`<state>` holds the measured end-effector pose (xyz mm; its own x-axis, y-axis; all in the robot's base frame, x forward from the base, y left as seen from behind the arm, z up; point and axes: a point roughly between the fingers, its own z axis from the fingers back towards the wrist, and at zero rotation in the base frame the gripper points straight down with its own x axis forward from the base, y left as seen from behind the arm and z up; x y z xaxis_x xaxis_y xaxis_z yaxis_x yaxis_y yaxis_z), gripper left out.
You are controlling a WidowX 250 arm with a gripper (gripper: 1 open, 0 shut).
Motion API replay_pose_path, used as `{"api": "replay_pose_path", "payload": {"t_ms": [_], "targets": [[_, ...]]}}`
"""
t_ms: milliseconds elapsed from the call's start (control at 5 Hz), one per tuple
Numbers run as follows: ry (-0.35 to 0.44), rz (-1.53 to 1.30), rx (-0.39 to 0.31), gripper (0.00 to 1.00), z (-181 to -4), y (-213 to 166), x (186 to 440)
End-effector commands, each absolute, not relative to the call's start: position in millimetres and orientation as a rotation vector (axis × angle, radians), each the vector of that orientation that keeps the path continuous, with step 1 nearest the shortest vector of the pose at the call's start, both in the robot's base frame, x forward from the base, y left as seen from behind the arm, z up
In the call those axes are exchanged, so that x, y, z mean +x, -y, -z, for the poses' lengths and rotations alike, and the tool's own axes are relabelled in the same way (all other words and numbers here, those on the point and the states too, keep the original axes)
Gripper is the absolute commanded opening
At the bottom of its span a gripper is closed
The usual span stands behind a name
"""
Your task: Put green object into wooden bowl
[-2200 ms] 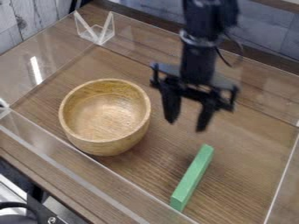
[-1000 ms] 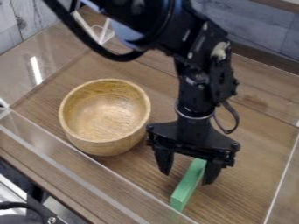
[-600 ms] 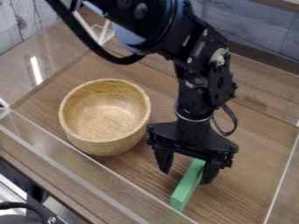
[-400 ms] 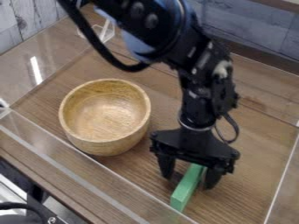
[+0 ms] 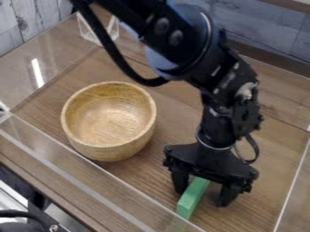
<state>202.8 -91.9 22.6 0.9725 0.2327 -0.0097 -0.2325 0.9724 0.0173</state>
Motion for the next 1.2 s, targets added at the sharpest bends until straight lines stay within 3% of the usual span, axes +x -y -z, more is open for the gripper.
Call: {"api": "replay_pose_path", "payload": {"t_ms": [0, 800, 1000], "targets": [[0.052, -0.229, -0.017, 1.00, -43.0, 100.9, 215.9], [0.040, -0.268, 0.000, 1.00, -41.1, 89.3, 215.3], [0.039, -0.289, 0.002, 0.00, -40.2, 83.3, 212.2]]}}
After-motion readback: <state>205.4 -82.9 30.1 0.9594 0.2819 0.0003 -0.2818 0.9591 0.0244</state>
